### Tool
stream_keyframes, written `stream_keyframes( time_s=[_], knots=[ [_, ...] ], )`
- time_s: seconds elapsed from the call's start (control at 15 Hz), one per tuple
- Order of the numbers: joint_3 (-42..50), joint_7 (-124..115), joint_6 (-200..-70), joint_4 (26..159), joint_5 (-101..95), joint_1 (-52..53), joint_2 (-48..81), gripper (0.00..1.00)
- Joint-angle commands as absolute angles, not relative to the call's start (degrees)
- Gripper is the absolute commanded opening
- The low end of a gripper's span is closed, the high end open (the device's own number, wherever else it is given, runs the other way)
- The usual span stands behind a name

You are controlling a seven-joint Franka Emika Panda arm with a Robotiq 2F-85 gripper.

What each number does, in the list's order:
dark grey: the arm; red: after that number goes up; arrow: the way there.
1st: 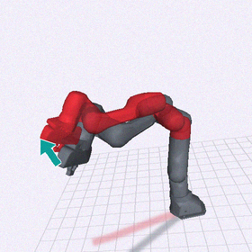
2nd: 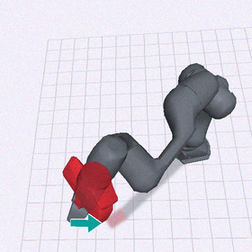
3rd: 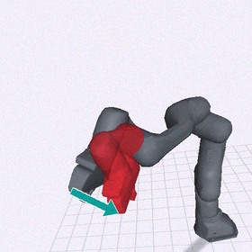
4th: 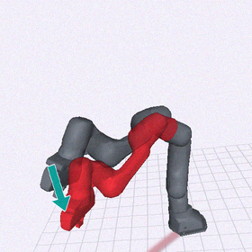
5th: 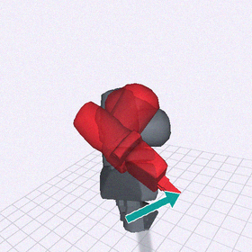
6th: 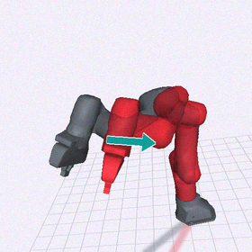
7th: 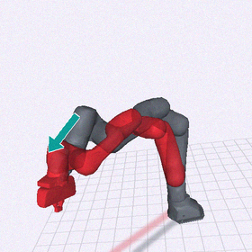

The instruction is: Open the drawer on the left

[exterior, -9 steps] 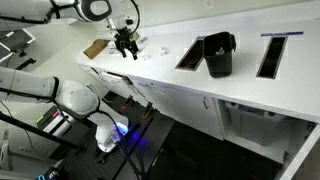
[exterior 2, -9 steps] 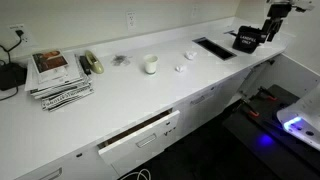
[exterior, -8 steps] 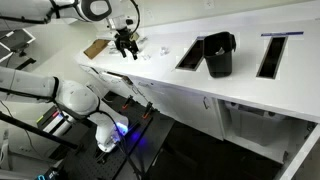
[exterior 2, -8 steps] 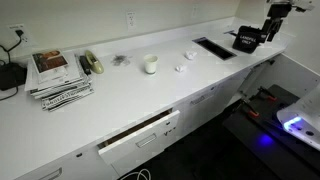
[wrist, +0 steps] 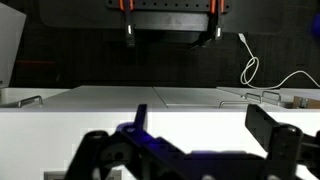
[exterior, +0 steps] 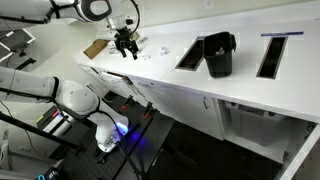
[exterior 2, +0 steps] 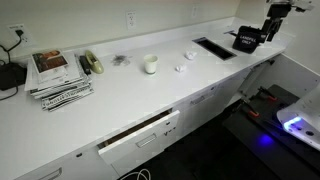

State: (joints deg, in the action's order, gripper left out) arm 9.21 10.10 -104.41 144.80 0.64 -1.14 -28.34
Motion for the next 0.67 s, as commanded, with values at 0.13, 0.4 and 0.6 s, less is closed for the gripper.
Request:
stream_keyframes(
  time_s=[0.13,0.4,0.6],
  knots=[
    [-2.19,6.84,-108.24,146.26,-1.37,3.79,-28.81,1.00],
    [-12.90,2.37,-113.59,146.18,-2.28,10.84,-24.62,1.00],
    [-20.81,-2.22,-120.78,146.42,-6.15,15.30,-19.09,1.00]
  ],
)
